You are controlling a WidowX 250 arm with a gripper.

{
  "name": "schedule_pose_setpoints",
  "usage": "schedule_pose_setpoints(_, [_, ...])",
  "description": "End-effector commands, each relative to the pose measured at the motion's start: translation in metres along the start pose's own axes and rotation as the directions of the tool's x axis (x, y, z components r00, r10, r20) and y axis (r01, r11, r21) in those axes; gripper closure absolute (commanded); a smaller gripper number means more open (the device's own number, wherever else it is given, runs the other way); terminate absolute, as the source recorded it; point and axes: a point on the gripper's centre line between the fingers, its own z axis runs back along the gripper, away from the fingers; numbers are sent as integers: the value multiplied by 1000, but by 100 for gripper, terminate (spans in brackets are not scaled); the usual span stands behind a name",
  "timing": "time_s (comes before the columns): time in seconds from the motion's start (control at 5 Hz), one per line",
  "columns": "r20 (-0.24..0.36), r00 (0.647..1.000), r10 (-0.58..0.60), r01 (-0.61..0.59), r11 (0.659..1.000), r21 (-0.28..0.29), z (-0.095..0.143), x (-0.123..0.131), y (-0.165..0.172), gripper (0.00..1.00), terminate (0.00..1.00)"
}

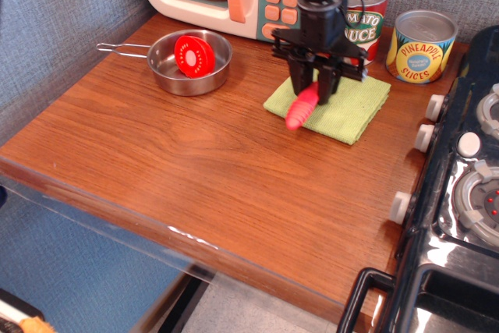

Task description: Put the spoon on the green cloth.

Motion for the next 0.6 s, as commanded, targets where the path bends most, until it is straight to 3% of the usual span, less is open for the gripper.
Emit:
schedule_pose_setpoints(0.0, [24,1000,9,-9,1000,3,11,7,-3,0,0])
schedule_pose_setpoints(0.2, [40,999,26,-26,1000,4,20,6,2,0,0])
schedule_pose_setpoints(0.4, [88,996,14,-13,1000,-11,48,1,-1,0,0])
